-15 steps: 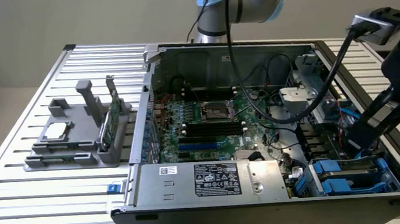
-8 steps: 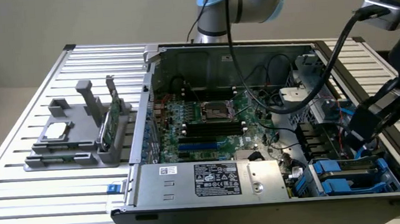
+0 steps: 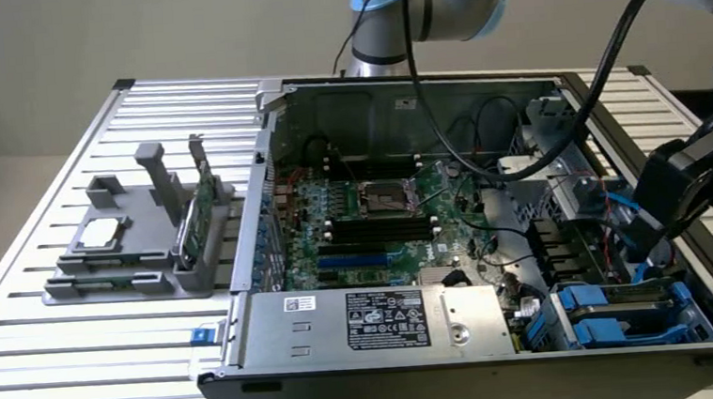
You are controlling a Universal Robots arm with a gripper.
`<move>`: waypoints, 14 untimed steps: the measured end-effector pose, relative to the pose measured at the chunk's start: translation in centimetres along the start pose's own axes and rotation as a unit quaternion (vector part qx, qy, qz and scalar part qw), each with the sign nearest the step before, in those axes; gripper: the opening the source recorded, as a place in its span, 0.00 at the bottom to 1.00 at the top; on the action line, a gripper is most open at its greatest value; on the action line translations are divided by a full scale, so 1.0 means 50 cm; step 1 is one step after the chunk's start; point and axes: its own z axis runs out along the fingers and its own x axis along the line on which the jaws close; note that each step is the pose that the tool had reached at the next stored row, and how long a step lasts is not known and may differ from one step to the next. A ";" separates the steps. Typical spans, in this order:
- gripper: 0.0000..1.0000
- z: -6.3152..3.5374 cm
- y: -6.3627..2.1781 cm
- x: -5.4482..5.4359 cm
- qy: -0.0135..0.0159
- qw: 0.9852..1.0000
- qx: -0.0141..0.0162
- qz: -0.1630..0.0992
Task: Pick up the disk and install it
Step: 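Insert the first disk wire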
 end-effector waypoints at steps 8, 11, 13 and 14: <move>0.36 -0.008 -0.009 -0.024 -0.002 1.000 0.000 0.012; 0.36 -0.010 -0.019 -0.050 -0.001 1.000 0.001 0.013; 0.36 -0.011 -0.026 -0.066 -0.001 1.000 0.001 0.013; 0.36 -0.012 -0.029 -0.073 -0.001 1.000 0.001 0.013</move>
